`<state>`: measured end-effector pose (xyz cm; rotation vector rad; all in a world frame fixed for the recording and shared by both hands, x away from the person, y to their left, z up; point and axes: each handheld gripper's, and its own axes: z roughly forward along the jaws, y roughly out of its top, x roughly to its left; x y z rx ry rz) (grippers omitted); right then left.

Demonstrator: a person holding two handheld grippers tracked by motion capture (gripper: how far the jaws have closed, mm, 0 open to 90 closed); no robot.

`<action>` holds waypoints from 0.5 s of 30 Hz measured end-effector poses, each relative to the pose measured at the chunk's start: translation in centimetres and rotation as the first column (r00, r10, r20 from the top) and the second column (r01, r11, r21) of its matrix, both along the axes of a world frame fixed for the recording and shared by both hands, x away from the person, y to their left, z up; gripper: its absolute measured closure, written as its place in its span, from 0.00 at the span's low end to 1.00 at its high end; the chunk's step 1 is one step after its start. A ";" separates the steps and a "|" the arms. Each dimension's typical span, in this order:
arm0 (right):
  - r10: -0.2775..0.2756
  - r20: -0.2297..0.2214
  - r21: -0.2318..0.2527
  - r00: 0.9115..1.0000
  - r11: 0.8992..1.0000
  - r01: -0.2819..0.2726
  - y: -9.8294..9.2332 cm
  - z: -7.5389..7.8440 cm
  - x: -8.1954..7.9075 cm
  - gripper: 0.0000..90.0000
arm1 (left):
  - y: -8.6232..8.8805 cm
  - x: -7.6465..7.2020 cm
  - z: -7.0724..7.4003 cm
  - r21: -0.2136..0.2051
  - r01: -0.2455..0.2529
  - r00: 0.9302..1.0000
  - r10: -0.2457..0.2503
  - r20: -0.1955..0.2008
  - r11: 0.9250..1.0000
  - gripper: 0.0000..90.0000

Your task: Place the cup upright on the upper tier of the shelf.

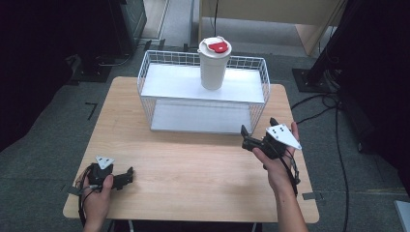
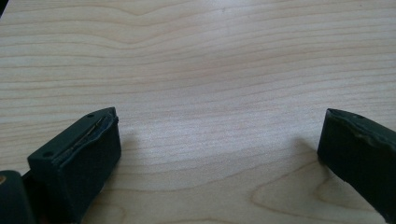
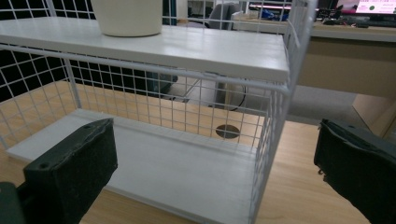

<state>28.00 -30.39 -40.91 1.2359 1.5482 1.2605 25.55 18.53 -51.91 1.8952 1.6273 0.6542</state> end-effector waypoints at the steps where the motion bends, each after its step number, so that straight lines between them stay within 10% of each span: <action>1: -0.005 0.000 -0.002 1.000 1.000 0.005 -0.2 -0.2 -0.2 0.00 | 0.0 0.0 0.0 0.000 0.000 1.000 0.000 0.000 1.000 0.00; 15: -0.047 -0.053 -0.013 0.997 0.999 0.047 -2.7 -3.1 -2.3 0.00 | 0.0 0.0 0.0 -0.001 -0.001 1.000 0.001 0.000 1.000 0.00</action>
